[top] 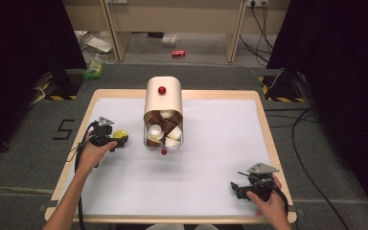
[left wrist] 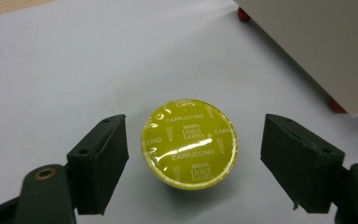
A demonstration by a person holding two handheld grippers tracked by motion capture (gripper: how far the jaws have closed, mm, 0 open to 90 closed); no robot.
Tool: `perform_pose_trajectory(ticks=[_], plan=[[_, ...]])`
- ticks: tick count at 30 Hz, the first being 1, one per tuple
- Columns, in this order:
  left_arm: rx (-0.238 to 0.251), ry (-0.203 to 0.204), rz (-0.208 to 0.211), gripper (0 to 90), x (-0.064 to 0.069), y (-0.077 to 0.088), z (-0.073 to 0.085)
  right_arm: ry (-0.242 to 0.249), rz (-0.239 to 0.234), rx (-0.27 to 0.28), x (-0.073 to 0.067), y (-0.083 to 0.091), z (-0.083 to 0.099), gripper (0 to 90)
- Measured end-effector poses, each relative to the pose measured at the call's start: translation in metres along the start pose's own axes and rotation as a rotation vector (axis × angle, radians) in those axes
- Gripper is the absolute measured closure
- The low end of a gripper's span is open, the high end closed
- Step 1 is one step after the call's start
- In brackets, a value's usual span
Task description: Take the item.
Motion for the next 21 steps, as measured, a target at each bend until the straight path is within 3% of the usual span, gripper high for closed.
perform_pose_trajectory(ticks=[21], plan=[[0.093, -0.001, 0.055, 17.6, 0.023, 0.041, 0.003, -0.002, 0.000, 0.000, 0.000, 0.000, 0.000, 0.2]])
Point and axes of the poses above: each handheld gripper's, and its own axes: y roughly backward along the jaws, z roughly out of its underside, x roughly to its right, the point moved 6 cm from there along -y, roughly forward along the jaws, and after that the axes turned 11 degrees about -x, right-handed, at the moved point
